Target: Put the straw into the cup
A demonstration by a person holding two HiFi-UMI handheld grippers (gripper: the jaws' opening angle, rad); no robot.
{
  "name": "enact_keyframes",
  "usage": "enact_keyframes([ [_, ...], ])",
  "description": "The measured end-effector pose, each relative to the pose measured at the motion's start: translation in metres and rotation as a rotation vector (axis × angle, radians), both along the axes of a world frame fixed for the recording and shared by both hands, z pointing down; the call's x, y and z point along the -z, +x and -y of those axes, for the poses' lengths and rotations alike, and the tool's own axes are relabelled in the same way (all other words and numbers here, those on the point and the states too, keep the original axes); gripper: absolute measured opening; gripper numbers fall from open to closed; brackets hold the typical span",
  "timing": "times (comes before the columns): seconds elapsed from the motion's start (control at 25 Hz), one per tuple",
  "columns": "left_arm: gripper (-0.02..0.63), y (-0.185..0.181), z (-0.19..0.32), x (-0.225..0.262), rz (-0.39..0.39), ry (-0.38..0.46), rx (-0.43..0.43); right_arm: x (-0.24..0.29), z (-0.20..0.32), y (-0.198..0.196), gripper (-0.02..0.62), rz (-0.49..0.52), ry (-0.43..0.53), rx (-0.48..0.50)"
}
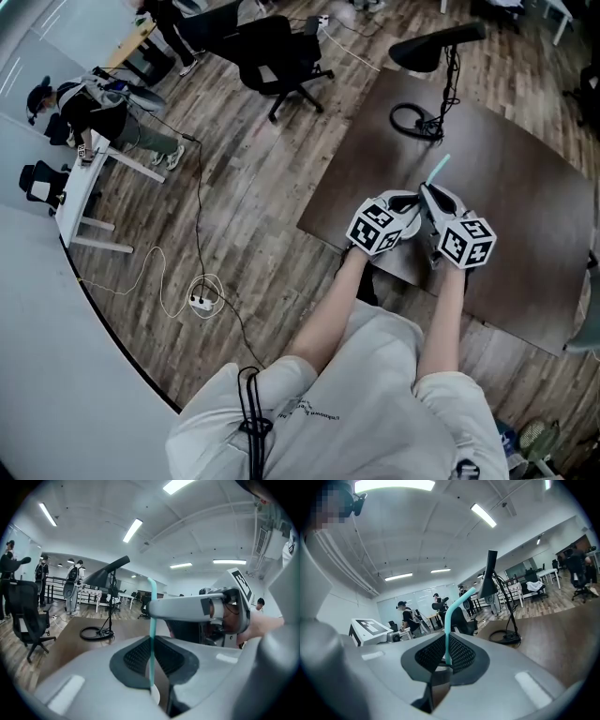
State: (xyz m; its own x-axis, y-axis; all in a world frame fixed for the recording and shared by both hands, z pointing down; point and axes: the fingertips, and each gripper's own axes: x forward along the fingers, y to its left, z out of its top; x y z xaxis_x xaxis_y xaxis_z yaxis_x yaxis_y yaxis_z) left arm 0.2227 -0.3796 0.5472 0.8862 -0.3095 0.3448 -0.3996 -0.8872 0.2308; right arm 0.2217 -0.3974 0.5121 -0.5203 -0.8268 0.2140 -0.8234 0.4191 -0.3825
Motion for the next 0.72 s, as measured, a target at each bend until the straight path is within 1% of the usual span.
enact_keyframes([
  [0.16, 0.031, 0.003, 0.005, 0.000, -0.017, -0.011, -0.001, -0.001, 0.005, 0.005, 0.048, -0.002, -0.005, 0.001],
  [0.32, 0.035, 0.002, 0.011, -0.010, 0.014, -0.002, -0.016, -0.013, 0.015, 0.009, 0.048, 0.009, -0.030, -0.011],
  [0.52, 0.043, -0.004, 0.010, -0.026, 0.016, -0.049, -0.051, -0.029, 0.014, 0.006, 0.048, -0.006, -0.058, -0.019],
  [0.64, 0.052, -0.003, 0.006, -0.024, -0.005, -0.073, -0.069, -0.030, 0.011, 0.013, 0.048, -0.022, -0.064, -0.046],
  [0.72, 0.052, -0.006, 0.007, -0.023, -0.021, -0.085, -0.059, -0.032, 0.009, 0.020, 0.048, -0.013, -0.071, -0.067],
])
